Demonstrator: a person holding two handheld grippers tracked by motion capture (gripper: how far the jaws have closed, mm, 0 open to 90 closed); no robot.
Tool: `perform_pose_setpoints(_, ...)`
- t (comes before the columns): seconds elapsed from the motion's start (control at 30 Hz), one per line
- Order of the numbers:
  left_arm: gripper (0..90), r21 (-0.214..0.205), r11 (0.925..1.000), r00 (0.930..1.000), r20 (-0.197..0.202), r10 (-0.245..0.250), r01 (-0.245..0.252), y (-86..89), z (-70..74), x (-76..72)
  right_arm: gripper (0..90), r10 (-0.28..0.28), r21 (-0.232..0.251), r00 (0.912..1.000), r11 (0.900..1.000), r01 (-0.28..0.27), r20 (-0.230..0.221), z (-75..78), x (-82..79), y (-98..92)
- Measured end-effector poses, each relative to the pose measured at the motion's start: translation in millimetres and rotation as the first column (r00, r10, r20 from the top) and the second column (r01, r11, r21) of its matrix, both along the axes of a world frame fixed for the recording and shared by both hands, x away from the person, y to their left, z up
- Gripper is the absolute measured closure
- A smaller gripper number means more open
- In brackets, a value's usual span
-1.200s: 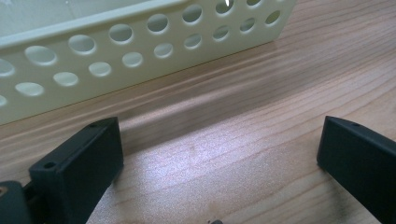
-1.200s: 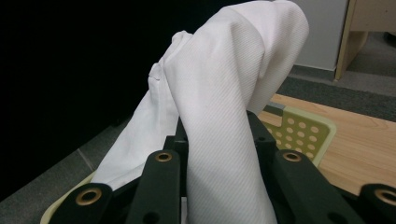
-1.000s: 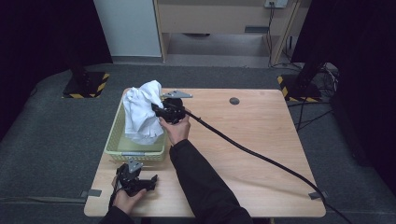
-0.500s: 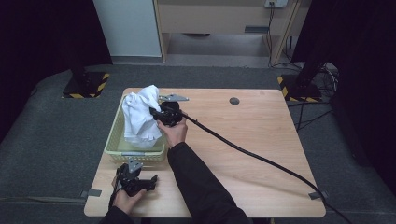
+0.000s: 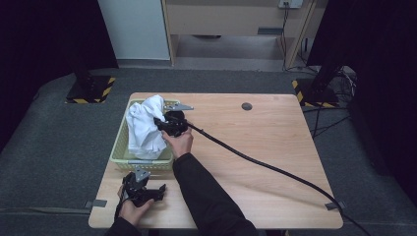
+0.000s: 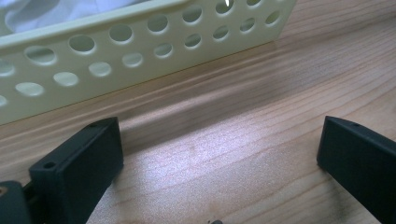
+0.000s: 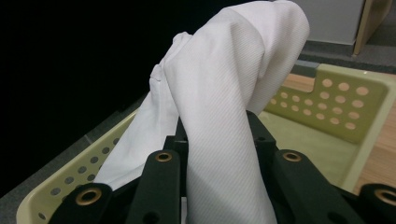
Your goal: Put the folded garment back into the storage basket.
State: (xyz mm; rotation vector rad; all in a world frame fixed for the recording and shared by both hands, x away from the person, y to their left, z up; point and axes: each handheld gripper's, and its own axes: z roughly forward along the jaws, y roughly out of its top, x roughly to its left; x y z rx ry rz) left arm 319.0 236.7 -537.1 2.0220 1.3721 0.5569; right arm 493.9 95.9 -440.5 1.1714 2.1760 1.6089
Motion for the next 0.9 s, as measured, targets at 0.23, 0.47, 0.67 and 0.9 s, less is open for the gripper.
perform_pose_setpoints(0.23, 0.0, -0.001, 1.0000, 1.0000, 0.000, 0.001, -0.001, 0.0, 0.0, 0.0, 71.9, 0.015, 0.000, 0.9996, 0.9999, -0.015, -0.023, -10.0, 0.1, 3.5)
perform_pose_setpoints(0.47, 0.0, -0.001, 1.0000, 1.0000, 0.000, 0.000, 0.000, 0.0, 0.0, 0.0, 71.3, 0.026, -0.012, 0.9990, 0.9996, -0.026, -0.037, -18.4, -1.0, 6.6)
perform_pose_setpoints(0.67, 0.0, 0.001, 1.0000, 1.0000, -0.001, -0.002, 0.002, 0.2, 0.1, 0.0, 64.8, 0.032, -0.025, 0.9983, 0.9991, -0.033, -0.049, -24.6, 0.9, 7.7)
perform_pose_setpoints(0.9, 0.0, -0.001, 1.0000, 1.0000, 0.000, 0.000, 0.000, 0.0, 0.0, 0.0, 48.2, 0.013, -0.043, 0.9998, 0.9990, -0.014, -0.016, -21.6, 5.7, 4.4)
